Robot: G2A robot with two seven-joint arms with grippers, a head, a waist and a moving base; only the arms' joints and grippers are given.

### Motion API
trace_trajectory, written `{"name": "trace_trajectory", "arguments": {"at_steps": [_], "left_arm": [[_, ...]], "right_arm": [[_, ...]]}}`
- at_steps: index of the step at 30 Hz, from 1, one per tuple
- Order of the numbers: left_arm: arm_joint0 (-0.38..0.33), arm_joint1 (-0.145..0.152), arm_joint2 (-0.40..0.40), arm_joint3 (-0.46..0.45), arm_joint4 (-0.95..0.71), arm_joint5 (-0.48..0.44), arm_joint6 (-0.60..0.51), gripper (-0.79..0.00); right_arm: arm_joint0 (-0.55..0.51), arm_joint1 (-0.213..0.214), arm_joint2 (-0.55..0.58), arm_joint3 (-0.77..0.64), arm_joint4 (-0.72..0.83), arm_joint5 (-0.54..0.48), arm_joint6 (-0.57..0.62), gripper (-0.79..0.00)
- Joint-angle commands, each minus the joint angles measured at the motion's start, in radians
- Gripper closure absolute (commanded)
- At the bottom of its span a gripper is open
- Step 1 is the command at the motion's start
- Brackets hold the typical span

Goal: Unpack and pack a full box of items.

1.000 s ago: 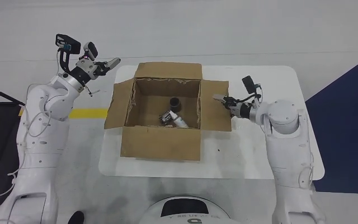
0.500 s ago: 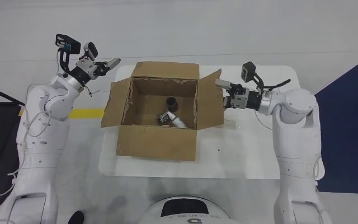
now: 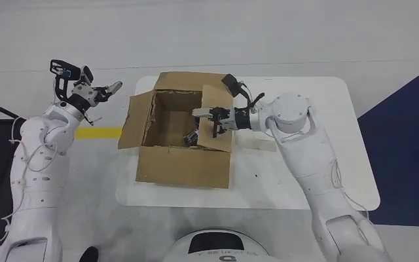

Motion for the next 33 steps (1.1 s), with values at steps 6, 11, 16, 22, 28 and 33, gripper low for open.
{"name": "trace_trajectory", "arguments": {"at_steps": [6,11,16,22,28,33], "left_arm": [[0.098,0.012,-0.048,0.078,0.064,0.000,0.050,-0.785],[0.128,0.011,-0.028,0.126,0.089,0.003,0.067,-0.785],[0.118,0.003,0.022,0.164,0.093,-0.005,0.059,-0.785],[0.086,-0.006,0.090,0.205,0.160,0.026,0.058,-0.785],[0.053,-0.010,0.112,0.259,0.163,0.022,0.060,-0.785],[0.033,-0.011,0.123,0.299,0.167,0.017,0.073,-0.785]], "right_arm": [[0.058,-0.005,-0.075,0.040,-0.010,0.010,-0.024,-0.785],[0.094,-0.010,-0.119,0.063,-0.004,0.016,-0.036,-0.785],[0.125,-0.015,-0.161,0.092,-0.010,0.026,-0.058,-0.785],[0.160,-0.021,-0.201,0.136,-0.034,0.053,-0.110,-0.785],[0.181,-0.023,-0.231,0.149,-0.090,0.111,-0.183,-0.785],[0.198,-0.026,-0.261,0.176,-0.138,0.166,-0.222,-0.785]]}}
